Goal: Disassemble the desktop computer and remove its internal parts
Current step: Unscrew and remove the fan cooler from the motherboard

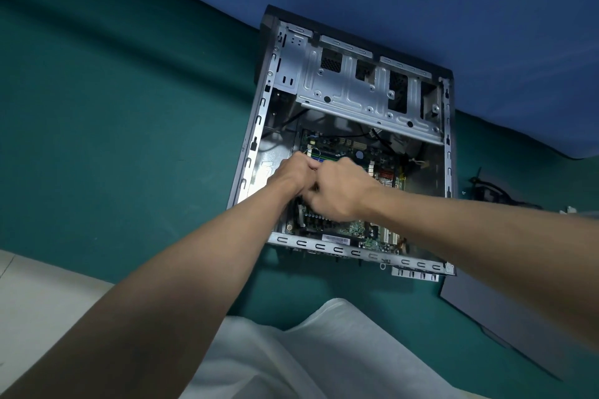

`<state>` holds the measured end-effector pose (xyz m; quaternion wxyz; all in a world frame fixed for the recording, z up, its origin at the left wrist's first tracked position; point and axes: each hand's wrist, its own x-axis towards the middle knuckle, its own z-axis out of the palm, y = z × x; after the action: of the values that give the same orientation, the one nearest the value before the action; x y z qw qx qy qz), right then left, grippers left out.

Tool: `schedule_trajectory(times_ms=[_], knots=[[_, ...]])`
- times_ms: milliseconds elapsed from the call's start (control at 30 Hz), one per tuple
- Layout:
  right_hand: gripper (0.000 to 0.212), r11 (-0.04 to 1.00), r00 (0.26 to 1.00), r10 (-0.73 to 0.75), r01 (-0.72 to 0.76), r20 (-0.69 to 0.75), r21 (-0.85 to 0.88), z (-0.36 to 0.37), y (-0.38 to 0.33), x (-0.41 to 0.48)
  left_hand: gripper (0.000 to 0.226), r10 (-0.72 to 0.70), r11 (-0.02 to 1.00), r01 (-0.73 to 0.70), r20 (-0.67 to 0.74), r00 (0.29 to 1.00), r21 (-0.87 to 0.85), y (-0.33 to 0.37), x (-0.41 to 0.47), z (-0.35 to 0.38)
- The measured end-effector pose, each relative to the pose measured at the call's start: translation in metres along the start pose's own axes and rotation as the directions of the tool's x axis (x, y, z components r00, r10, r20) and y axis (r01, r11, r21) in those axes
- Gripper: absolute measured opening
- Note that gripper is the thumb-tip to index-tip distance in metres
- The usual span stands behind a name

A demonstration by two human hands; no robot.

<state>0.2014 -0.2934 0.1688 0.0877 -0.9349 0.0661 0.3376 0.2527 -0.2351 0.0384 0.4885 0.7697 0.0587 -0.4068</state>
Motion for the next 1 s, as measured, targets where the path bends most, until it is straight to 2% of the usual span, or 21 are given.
schedule_trajectory(times_ms=[33, 67, 100, 133, 167, 200, 233, 267, 300, 367, 400, 467, 533, 567, 633, 700, 767, 833, 867, 933, 1000], knots=[[0.024, 0.970, 0.987, 0.158, -0.154, -0.003, 0.190, 0.000, 0.003, 0.002, 0.010, 0.025, 0.998, -0.027, 0.028, 0.999, 0.054, 0.000, 0.000, 0.001], [0.024, 0.866, 0.944, 0.326, -0.317, 0.046, 0.387, -0.001, 0.005, 0.004, 0.009, 0.043, 0.993, -0.049, 0.057, 0.997, 0.106, 0.000, -0.001, 0.001], [0.023, 0.701, 0.876, 0.454, -0.465, 0.165, 0.541, -0.003, 0.007, 0.004, 0.020, 0.046, 0.989, -0.055, 0.068, 0.997, 0.139, 0.000, -0.001, 0.002], [0.022, 0.543, 0.806, 0.499, -0.577, 0.318, 0.610, -0.005, 0.008, 0.003, 0.028, 0.043, 0.988, -0.054, 0.077, 0.996, 0.144, 0.001, -0.002, 0.003], [0.022, 0.453, 0.759, 0.492, -0.642, 0.427, 0.619, -0.006, 0.009, 0.003, 0.033, 0.047, 0.989, -0.057, 0.077, 0.996, 0.138, 0.001, -0.001, 0.003], [0.021, 0.434, 0.737, 0.470, -0.672, 0.486, 0.600, -0.005, 0.010, 0.003, 0.035, 0.051, 0.989, -0.060, 0.073, 0.996, 0.133, 0.001, 0.000, 0.004], [0.020, 0.467, 0.742, 0.449, -0.670, 0.498, 0.578, -0.005, 0.009, 0.003, 0.036, 0.051, 0.990, -0.060, 0.072, 0.996, 0.129, 0.001, 0.000, 0.003], [0.018, 0.550, 0.773, 0.434, -0.634, 0.463, 0.543, -0.007, 0.006, 0.002, 0.035, 0.054, 0.991, -0.062, 0.071, 0.996, 0.122, 0.001, 0.000, 0.003], [0.015, 0.689, 0.829, 0.410, -0.554, 0.379, 0.467, -0.006, 0.004, 0.002, 0.034, 0.058, 0.991, -0.066, 0.070, 0.996, 0.117, 0.001, 0.000, 0.003], [0.020, 0.940, 0.942, 0.271, -0.303, 0.199, 0.156, -0.005, 0.004, 0.002, 0.030, 0.061, 0.989, -0.068, 0.061, 0.996, 0.129, 0.002, -0.002, 0.003], [0.026, 0.983, 0.973, 0.186, -0.184, 0.136, -0.022, -0.005, 0.006, 0.000, 0.029, 0.060, 0.989, -0.067, 0.056, 0.997, 0.132, 0.002, -0.002, 0.003], [0.022, 0.919, 0.991, -0.038, 0.085, 0.129, -0.386, -0.006, 0.007, -0.006, 0.027, 0.054, 0.992, -0.059, 0.048, 0.997, 0.116, 0.003, -0.002, 0.003], [0.032, 0.693, 0.944, -0.270, 0.326, 0.187, -0.643, -0.009, 0.003, -0.013, 0.021, 0.047, 0.994, -0.052, 0.055, 0.997, 0.096, 0.004, -0.004, 0.001], [0.039, 0.579, 0.913, -0.337, 0.394, 0.231, -0.714, -0.009, 0.002, -0.013, 0.013, 0.053, 0.994, -0.058, 0.063, 0.997, 0.090, 0.004, -0.005, 0.000], [0.041, 0.544, 0.878, -0.418, 0.447, 0.233, -0.710, -0.010, -0.002, -0.012, 0.014, 0.045, 0.997, -0.047, 0.045, 0.998, 0.054, 0.005, -0.006, -0.001], [0.035, 0.660, 0.885, -0.436, 0.436, 0.161, -0.612, -0.008, -0.004, -0.007, 0.017, 0.023, 0.999, -0.024, 0.015, 1.000, 0.026, 0.005, -0.005, -0.002], [0.033, 0.842, 0.927, -0.368, 0.364, 0.068, -0.398, -0.004, 0.003, -0.002, 0.029, -0.010, 0.999, 0.010, 0.008, 1.000, 0.051, 0.004, -0.003, -0.002], [0.029, 0.978, 0.985, -0.170, 0.171, 0.018, -0.123, -0.004, 0.010, 0.003, 0.030, 0.002, 0.995, -0.006, 0.039, 0.999, 0.098, 0.006, -0.003, -0.002], [0.029, 0.999, 1.000, -0.031, 0.031, -0.005, 0.031, -0.006, 0.013, 0.006, 0.027, 0.018, 0.992, -0.025, 0.055, 0.998, 0.123, 0.006, -0.005, -0.001], [0.028, 0.911, 0.959, 0.279, -0.281, 0.050, 0.301, -0.008, 0.016, 0.011, 0.024, 0.035, 0.990, -0.042, 0.054, 0.998, 0.132, 0.007, -0.006, 0.002], [0.023, 0.753, 0.874, 0.419, -0.485, 0.245, 0.445, -0.009, 0.016, 0.013, 0.026, 0.023, 0.992, -0.030, 0.058, 0.998, 0.121, 0.007, -0.006, 0.002]])
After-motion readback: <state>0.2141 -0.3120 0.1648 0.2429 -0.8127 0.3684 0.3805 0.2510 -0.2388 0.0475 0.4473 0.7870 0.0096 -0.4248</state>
